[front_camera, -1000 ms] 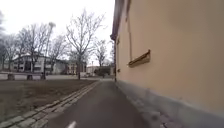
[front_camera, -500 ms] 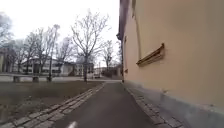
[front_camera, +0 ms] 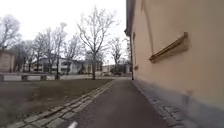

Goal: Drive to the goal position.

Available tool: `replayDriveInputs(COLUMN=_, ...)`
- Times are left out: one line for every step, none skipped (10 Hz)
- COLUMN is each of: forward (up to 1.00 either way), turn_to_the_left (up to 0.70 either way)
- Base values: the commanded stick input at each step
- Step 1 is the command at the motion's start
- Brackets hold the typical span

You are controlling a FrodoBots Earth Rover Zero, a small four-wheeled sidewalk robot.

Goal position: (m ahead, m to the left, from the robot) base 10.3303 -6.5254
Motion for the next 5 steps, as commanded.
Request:
replayDriveInputs(forward=0.70, turn_to_the_left=0.00)
replayDriveInputs(forward=0.70, turn_to_the_left=0.00)
replayDriveInputs(forward=0.70, turn_to_the_left=-0.35)
replayDriveInputs(forward=0.70, turn_to_the_left=-0.34)
replayDriveInputs(forward=0.70, turn_to_the_left=-0.17)
